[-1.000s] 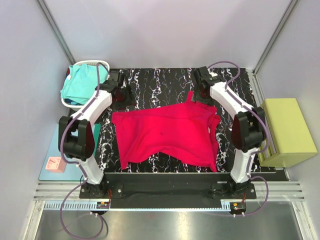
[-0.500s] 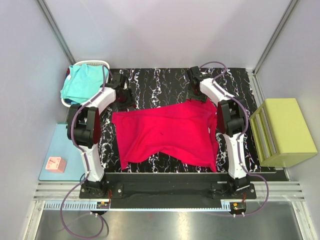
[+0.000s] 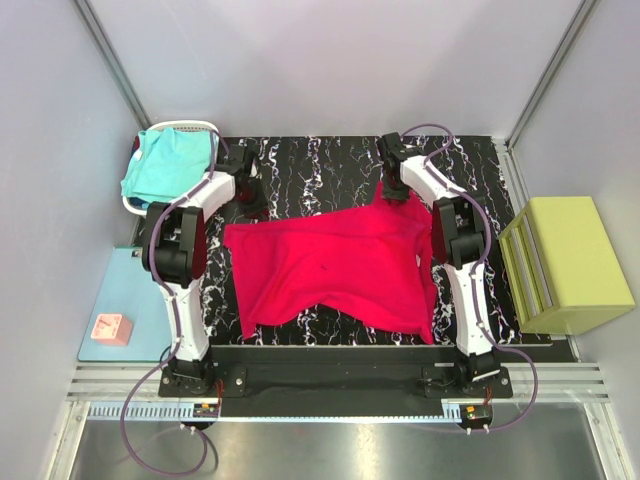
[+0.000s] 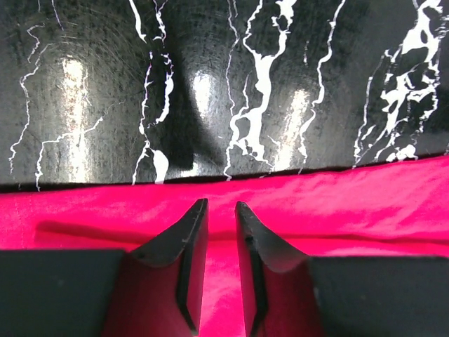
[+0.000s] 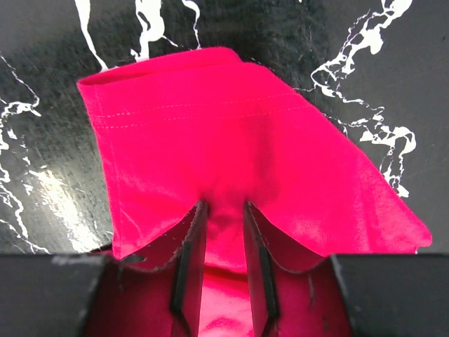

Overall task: Fold and stack the t-shirts
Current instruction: Flatten out the tshirt

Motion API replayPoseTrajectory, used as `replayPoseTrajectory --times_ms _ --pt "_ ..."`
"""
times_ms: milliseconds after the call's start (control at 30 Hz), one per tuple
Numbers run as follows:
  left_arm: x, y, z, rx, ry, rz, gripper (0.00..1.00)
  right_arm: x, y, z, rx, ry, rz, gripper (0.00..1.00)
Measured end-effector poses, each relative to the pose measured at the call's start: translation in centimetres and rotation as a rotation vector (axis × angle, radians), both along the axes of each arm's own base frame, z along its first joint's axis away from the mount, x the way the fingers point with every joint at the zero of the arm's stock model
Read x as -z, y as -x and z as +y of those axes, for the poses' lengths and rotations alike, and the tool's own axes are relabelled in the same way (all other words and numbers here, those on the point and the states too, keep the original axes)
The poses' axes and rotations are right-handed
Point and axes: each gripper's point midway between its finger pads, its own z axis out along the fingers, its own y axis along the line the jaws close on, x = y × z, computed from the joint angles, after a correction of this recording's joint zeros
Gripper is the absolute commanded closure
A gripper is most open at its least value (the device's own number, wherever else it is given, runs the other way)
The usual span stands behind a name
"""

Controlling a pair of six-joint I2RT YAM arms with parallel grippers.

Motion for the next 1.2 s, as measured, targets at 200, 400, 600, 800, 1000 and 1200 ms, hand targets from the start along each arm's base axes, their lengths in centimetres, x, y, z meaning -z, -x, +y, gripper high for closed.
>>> replayPoseTrajectory --times_ms 200,400,600,800,1000,1200 --pt "0.3 0.1 0.0 0.000 -0.002 0.009 0.83 0.1 0.0 -0.1 0.007 -0.004 0.003 0.98" --pt "1.3 0.9 0.2 0.000 -0.006 0.032 0.95 0.1 0.0 -0.3 0.019 -0.007 0.005 1.00" --pt "1.4 0.9 0.2 0.005 -0.008 0.029 0.64 0.1 -0.3 -0.6 0.026 -0.014 0.009 1.00" --pt "1.6 1.1 0.5 0.005 -0.022 0.032 0.67 0.2 -0.3 -0.6 0.028 -0.022 0.011 1.00" --pt "1.9 1.2 0.5 0.006 -0.023 0.040 1.00 0.2 -0.3 -0.6 0.032 -0.026 0.012 1.00" --pt "2.6 0.4 0.5 0.002 -0.035 0.064 1.00 0.0 -0.5 -1.6 0.060 -0.035 0.019 1.00"
